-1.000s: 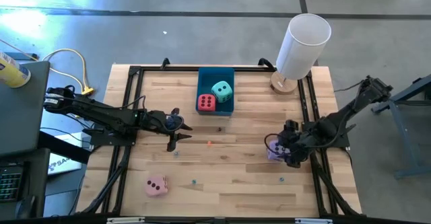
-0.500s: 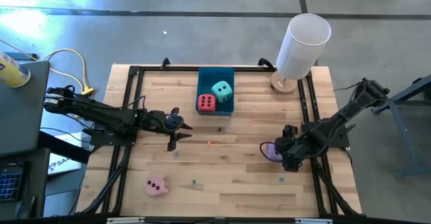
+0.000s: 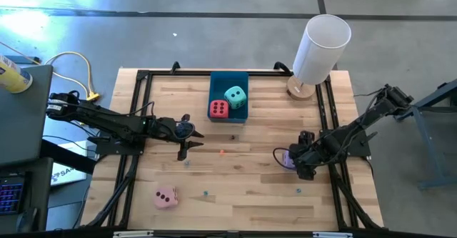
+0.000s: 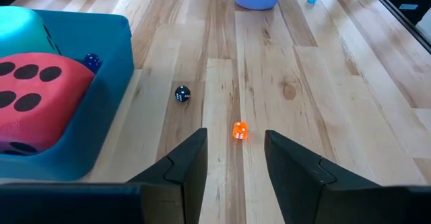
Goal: Pick & Place Dice
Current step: Put the purple die into the blue bin
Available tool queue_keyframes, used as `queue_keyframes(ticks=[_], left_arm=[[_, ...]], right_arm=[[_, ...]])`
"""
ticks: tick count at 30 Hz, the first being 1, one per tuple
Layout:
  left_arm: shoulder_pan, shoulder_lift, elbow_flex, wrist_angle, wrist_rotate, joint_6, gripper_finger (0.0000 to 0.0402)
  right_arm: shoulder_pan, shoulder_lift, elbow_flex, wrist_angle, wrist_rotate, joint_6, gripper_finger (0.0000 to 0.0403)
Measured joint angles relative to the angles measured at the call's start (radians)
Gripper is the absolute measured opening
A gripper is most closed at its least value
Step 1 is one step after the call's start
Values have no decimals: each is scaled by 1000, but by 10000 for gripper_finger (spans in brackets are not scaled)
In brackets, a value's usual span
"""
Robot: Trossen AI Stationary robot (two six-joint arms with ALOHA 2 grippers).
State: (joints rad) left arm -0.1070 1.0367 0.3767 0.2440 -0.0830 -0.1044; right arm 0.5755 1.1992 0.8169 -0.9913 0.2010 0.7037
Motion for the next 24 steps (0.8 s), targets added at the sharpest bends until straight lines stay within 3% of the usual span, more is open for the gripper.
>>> queue_keyframes(ticks=[24], left_arm=[[0,0,0,0,0,1,142]], right_arm=[[-4,56,0,22,-12,1,397]])
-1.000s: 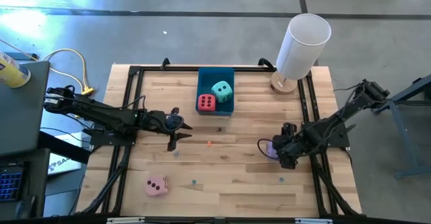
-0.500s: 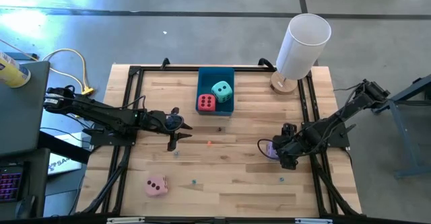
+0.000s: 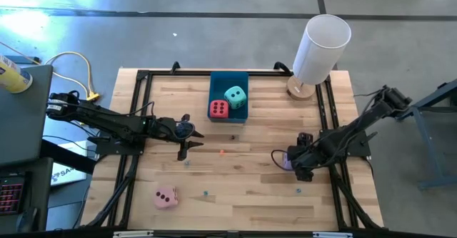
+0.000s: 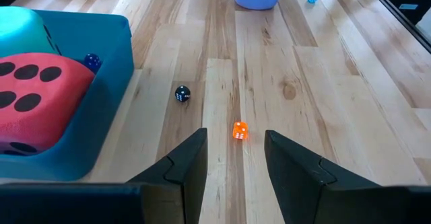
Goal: Pick & Place Dice
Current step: Put the purple die into the blue bin
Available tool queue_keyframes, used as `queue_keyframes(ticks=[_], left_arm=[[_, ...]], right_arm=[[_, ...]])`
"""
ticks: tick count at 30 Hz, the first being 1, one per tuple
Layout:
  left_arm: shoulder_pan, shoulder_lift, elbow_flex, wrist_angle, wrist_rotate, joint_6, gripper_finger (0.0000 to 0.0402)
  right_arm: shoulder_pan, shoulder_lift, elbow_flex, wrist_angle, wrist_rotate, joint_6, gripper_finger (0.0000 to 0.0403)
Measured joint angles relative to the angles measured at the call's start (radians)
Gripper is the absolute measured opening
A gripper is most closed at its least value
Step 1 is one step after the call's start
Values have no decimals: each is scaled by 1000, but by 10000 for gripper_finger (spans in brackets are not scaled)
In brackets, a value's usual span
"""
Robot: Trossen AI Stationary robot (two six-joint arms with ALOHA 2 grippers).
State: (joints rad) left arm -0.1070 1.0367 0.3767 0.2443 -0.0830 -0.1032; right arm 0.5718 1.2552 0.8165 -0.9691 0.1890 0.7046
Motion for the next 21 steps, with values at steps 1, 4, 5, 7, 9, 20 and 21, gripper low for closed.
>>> queue_keyframes(ticks=[1,4,5,7,9,20,21], left_arm=[[0,0,0,0,0,0,142],[0,0,0,0,0,0,142],[0,0,0,0,0,0,142],[0,0,0,0,0,0,142],[0,0,0,0,0,0,142],[0,0,0,0,0,-1,142],[0,0,0,0,0,-1,142]], right_arm=[[-3,10,0,0,-1,-1,397],[-14,28,0,-2,-2,-3,397],[-18,32,0,-3,-2,-3,397],[-30,43,0,-3,-1,-6,397],[-41,53,1,-2,-2,-10,397],[-77,61,2,12,-47,-26,397],[-78,61,2,16,-49,-25,397]])
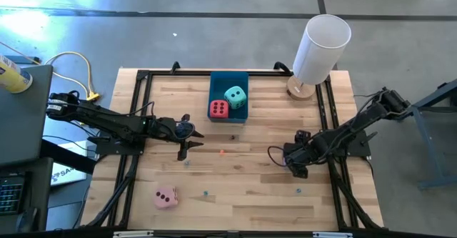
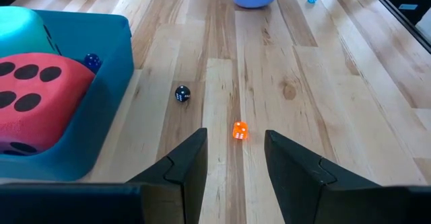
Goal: Pick & Place Dice
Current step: Put the purple die into the blue bin
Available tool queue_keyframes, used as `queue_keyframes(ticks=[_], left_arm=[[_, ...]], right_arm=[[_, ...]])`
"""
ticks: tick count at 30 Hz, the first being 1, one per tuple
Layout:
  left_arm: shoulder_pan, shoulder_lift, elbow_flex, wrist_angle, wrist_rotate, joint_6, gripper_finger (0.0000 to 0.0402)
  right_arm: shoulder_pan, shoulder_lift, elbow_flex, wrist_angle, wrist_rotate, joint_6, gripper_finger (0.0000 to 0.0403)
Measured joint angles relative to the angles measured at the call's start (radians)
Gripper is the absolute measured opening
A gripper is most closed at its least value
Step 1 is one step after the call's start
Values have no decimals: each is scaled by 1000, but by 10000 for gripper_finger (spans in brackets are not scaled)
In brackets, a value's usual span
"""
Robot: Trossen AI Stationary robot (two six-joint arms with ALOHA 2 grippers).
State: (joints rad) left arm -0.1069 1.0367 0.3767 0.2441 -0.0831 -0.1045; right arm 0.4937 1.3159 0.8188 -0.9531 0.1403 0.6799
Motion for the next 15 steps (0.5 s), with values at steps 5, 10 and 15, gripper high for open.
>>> queue_keyframes(ticks=[5,10,15], left_arm=[[0,0,0,0,0,0,142],[0,0,0,0,0,0,142],[0,0,0,0,0,0,142]], right_arm=[[0,9,-2,26,-2,6,397],[0,68,2,33,-21,7,398],[-5,163,-6,85,-144,10,397]])
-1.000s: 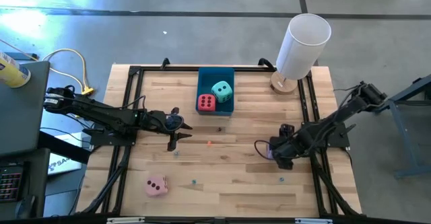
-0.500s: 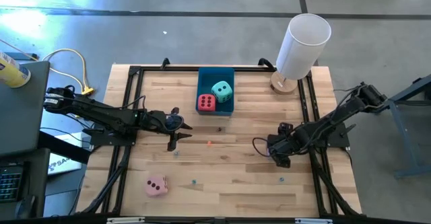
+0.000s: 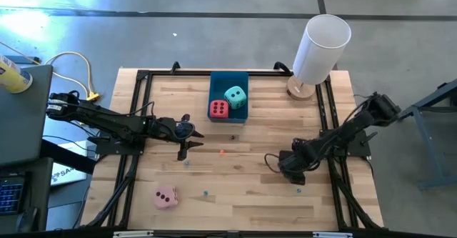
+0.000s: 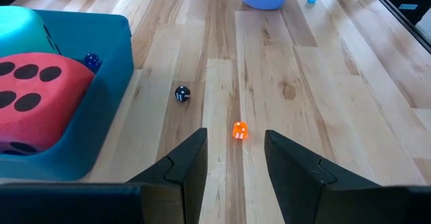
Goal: Pick & Place Dice
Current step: Put the purple die into the blue bin
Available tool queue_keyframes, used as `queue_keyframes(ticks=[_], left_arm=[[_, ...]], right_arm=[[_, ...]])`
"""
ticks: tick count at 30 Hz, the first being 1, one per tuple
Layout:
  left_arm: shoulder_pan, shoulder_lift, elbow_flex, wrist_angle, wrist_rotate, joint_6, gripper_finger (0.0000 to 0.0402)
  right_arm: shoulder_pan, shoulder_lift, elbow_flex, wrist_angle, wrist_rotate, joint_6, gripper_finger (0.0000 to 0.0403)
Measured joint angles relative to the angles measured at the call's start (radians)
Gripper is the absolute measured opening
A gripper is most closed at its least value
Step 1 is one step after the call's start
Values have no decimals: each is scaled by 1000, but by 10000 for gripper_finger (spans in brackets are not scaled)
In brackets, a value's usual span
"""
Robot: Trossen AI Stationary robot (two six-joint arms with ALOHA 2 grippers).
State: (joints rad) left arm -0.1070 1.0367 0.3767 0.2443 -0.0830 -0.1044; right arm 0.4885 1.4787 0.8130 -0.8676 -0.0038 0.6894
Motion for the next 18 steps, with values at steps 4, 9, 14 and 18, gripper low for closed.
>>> queue_keyframes(ticks=[4,9,14,18], left_arm=[[0,0,0,4,0,0,142],[0,0,0,5,0,-1,142],[0,0,0,4,0,-5,142],[0,0,0,4,0,-1,142]], right_arm=[[-7,75,0,55,-51,-4,397],[-20,135,4,97,-59,-13,397],[-32,144,5,111,-61,-33,397],[-40,129,2,152,-46,-40,397]])
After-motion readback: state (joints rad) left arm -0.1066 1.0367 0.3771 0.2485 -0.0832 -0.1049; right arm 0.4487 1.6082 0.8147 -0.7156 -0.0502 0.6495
